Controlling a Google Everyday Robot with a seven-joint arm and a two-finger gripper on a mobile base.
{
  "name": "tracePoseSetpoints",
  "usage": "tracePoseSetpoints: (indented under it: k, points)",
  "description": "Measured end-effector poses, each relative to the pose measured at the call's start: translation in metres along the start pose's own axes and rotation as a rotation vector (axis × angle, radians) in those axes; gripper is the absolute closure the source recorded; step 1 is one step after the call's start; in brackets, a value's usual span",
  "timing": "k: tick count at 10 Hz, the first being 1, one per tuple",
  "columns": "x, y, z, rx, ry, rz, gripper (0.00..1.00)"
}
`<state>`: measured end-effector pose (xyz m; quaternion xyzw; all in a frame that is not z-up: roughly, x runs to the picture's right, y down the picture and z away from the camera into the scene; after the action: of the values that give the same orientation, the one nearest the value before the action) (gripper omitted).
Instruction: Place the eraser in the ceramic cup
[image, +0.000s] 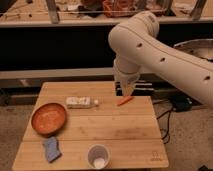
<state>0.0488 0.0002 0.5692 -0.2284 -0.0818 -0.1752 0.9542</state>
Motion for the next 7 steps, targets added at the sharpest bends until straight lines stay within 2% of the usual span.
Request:
tracePoseSetpoints:
  k: [1,2,3,4,6,7]
  points:
    - [-0.01,-0.003,0.002,0.027,-0.041,-0.003,1.0]
    - [-0.017,-0.005,0.005,0.061,-0.109,-0.006,1.0]
    - [-0.024,-0.004,0.01,0.1,-0.205,-0.012,1.0]
    - [-0.035,-0.005,0.013,0.127,-0.275,-0.023,1.0]
    - [-0.062,-0.01,0.017,0.161,-0.387,-0.062,1.0]
    - [-0.073,-0.015,0.018,0.157,-0.437,-0.101,1.0]
